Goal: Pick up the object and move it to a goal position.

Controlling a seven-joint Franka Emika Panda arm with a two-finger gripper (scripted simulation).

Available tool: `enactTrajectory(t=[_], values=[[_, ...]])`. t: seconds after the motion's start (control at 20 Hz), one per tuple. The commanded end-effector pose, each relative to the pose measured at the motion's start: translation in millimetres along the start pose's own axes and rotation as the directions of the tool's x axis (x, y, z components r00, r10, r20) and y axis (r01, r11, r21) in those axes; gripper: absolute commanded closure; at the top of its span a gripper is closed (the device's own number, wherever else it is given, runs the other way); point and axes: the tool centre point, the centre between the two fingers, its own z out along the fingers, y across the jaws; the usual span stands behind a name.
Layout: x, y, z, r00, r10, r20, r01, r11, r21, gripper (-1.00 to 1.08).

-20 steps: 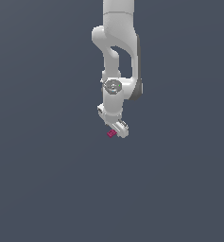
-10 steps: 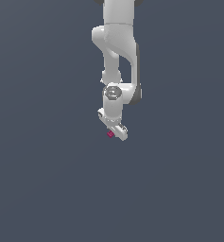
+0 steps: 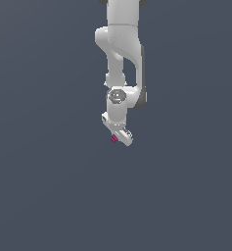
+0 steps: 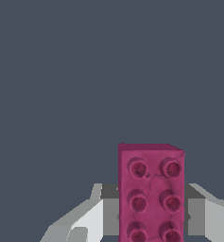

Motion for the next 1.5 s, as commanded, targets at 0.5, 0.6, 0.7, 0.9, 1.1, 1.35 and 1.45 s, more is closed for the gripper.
enactTrajectory(t=[0.5,0.6,0.7,0.9,1.1,1.35,1.45], values=[[-0.8,-12.8,-34.3,1.000,0.001,0.000,-0.001,1.000,0.000,1.08],[-1.1,-17.9,-47.6,1.000,0.001,0.000,-0.001,1.000,0.000,1.08],[-1.2,-23.5,-62.9,1.000,0.001,0.000,-0.001,1.000,-0.001,1.08],[-1.6,-37.4,-99.4,1.000,0.002,-0.001,-0.002,1.000,-0.001,1.08],[-1.7,-53.1,-140.0,1.000,0.002,-0.002,-0.002,1.000,-0.002,1.08],[-1.6,-71.0,-184.1,1.000,0.002,-0.002,-0.002,1.000,-0.002,1.08],[-1.4,-76.9,-198.1,1.000,0.002,-0.002,-0.002,1.000,-0.002,1.08]])
